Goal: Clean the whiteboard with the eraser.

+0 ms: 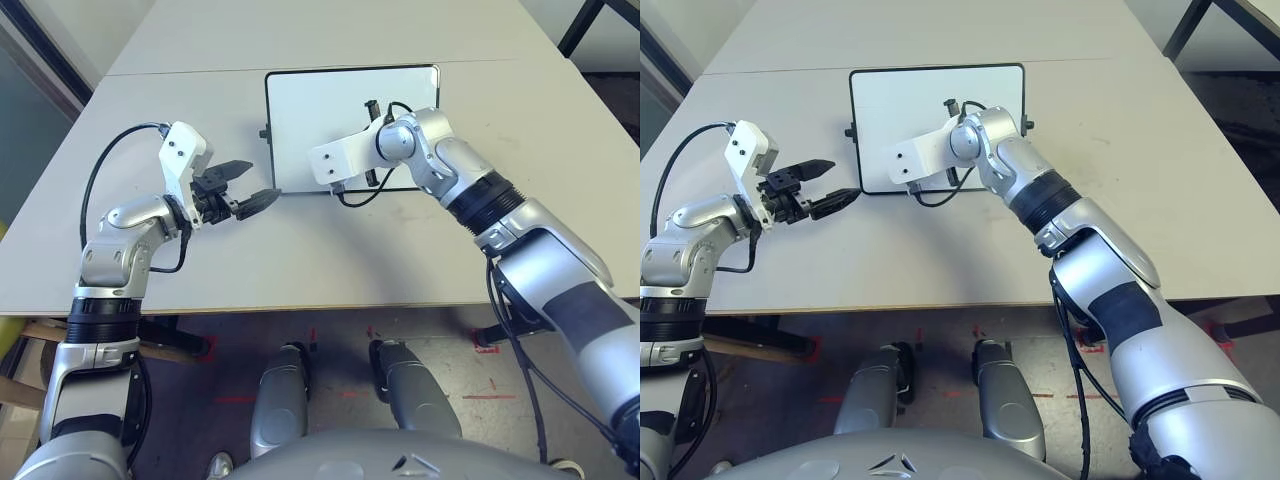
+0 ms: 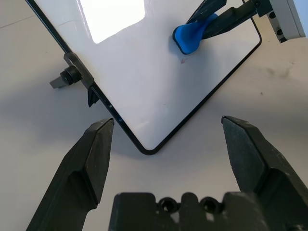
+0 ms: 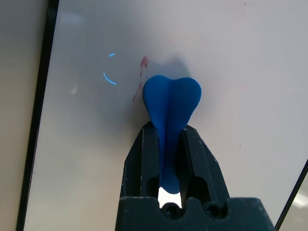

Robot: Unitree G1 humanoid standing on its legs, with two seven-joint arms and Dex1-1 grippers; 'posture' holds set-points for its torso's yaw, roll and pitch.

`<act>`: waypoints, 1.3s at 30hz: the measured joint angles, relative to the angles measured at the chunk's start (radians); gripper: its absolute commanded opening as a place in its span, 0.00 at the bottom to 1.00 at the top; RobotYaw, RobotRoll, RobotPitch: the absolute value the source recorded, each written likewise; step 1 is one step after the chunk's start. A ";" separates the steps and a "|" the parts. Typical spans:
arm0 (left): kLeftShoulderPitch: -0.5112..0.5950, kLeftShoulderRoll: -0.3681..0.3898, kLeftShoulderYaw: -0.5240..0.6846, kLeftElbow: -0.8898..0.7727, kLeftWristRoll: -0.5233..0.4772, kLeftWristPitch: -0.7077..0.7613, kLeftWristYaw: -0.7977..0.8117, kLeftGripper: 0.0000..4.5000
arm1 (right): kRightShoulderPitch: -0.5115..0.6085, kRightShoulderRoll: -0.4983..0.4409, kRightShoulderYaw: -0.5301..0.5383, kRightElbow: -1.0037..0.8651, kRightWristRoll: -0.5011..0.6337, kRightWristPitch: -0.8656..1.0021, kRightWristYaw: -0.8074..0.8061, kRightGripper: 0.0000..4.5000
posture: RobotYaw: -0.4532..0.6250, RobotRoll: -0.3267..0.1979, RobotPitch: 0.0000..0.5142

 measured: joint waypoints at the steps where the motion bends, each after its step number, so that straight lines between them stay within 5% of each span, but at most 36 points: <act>1: -0.001 -0.001 -0.001 0.006 0.001 -0.001 -0.002 1.00 | 0.001 -0.010 0.000 -0.006 0.000 0.000 0.007 0.08 | 0.29 0.62 0.35; 21: -0.005 -0.003 -0.010 0.021 0.004 -0.011 -0.012 1.00 | 0.036 -0.086 -0.003 -0.047 -0.001 -0.001 0.057 0.08 | 0.28 0.62 0.36; 39: -0.006 -0.003 -0.010 0.021 0.004 -0.011 -0.012 1.00 | 0.046 0.019 -0.006 -0.073 -0.023 0.084 0.055 0.08 | 0.30 0.62 0.35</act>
